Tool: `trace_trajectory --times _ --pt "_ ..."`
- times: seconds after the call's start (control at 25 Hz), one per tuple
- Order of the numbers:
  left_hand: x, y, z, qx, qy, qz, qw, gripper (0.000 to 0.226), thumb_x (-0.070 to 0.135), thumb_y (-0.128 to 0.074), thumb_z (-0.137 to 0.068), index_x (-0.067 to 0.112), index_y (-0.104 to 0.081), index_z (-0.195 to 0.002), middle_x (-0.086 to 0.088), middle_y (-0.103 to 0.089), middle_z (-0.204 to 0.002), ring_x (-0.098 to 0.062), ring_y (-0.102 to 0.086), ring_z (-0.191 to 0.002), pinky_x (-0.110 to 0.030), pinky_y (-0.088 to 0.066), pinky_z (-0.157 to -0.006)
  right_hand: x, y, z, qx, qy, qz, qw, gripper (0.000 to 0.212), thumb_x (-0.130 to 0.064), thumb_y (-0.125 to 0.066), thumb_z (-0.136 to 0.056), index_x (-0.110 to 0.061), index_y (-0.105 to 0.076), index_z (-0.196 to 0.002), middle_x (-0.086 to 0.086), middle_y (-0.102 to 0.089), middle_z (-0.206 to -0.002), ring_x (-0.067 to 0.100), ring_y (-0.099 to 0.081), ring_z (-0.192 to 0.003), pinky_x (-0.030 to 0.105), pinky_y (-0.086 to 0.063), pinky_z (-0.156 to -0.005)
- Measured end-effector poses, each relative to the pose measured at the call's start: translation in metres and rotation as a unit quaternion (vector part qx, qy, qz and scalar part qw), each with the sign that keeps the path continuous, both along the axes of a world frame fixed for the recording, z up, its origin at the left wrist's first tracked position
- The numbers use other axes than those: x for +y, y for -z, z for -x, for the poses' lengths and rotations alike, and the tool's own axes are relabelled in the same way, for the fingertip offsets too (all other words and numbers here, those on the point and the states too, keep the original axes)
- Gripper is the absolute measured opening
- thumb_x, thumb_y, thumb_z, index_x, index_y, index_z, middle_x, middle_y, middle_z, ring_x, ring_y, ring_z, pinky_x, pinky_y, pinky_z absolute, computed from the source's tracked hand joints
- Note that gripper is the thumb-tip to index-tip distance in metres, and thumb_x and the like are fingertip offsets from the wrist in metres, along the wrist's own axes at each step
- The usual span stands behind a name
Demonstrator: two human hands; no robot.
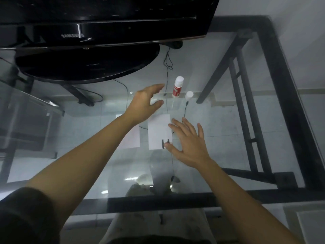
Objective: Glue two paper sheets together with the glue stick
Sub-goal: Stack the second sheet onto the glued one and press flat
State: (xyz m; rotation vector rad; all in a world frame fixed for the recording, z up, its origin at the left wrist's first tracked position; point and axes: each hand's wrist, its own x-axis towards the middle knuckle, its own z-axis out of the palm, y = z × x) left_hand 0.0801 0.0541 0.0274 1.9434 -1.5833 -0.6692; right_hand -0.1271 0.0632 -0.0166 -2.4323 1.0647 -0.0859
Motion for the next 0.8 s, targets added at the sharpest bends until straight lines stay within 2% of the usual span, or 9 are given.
trace_trajectory --times 0.12,0.24,0.36,0.48,0.6,0.8 --pt "0.047 0.009 -0.008 -0.042 -0.001 0.01 0.999 0.042 0.014 -0.059 -0.089 0.008 -0.05 -0.129 -0.012 -0.056 -0.131 -0.025 -0.051 -0.12 -0.021 -0.033 -0.099 -0.002 0.0 -0.002 0.03 0.01 -0.006 0.999 0.068 -0.065 -0.038 -0.084 -0.029 -0.029 -0.14 -0.006 -0.02 -0.154 0.017 -0.006 -0.142 0.049 0.004 -0.112" --pt "0.086 0.024 -0.008 -0.092 -0.007 0.002 0.996 0.036 0.01 -0.06 -0.088 0.002 -0.055 -0.122 -0.018 -0.056 -0.129 -0.034 -0.05 -0.119 -0.033 -0.035 -0.102 -0.007 0.001 0.003 0.042 0.025 0.011 0.999 0.068 -0.056 -0.048 -0.084 -0.023 -0.031 -0.141 0.001 -0.021 -0.153 0.022 -0.016 -0.139 0.045 -0.012 -0.111" --pt "0.105 0.032 -0.013 -0.079 -0.055 -0.013 0.995 0.036 0.014 -0.064 -0.086 0.005 -0.059 -0.12 -0.016 -0.057 -0.128 -0.032 -0.049 -0.118 -0.031 -0.034 -0.1 -0.011 -0.005 0.004 0.001 0.058 -0.016 0.998 0.069 -0.044 -0.057 -0.083 -0.016 -0.03 -0.14 0.005 -0.032 -0.148 0.023 -0.027 -0.133 0.041 -0.027 -0.107" --pt "0.113 0.037 -0.014 -0.09 -0.05 -0.034 0.994 0.039 0.017 -0.065 -0.085 0.007 -0.058 -0.122 -0.014 -0.055 -0.131 -0.03 -0.046 -0.121 -0.032 -0.033 -0.101 -0.004 -0.008 0.001 -0.047 0.106 -0.049 0.992 0.071 -0.037 -0.06 -0.083 -0.014 -0.026 -0.141 0.006 -0.036 -0.143 0.023 -0.032 -0.128 0.038 -0.036 -0.101" --pt "0.112 0.04 -0.01 -0.101 -0.019 -0.04 0.994 0.038 0.016 -0.066 -0.084 0.003 -0.06 -0.119 -0.016 -0.056 -0.129 -0.035 -0.046 -0.121 -0.041 -0.038 -0.102 0.004 -0.01 -0.008 -0.047 0.174 -0.076 0.981 0.077 -0.038 -0.067 -0.08 -0.014 -0.025 -0.14 0.01 -0.03 -0.142 0.026 -0.032 -0.126 0.037 -0.041 -0.097" --pt "0.102 0.039 -0.002 -0.104 0.003 -0.042 0.994 0.037 0.017 -0.066 -0.084 0.003 -0.06 -0.119 -0.017 -0.056 -0.129 -0.036 -0.045 -0.122 -0.041 -0.036 -0.102 -0.008 -0.015 -0.02 -0.068 0.264 -0.137 0.952 0.087 -0.017 -0.078 -0.071 -0.015 -0.023 -0.139 0.012 -0.021 -0.144 0.031 -0.036 -0.126 0.04 -0.042 -0.102"
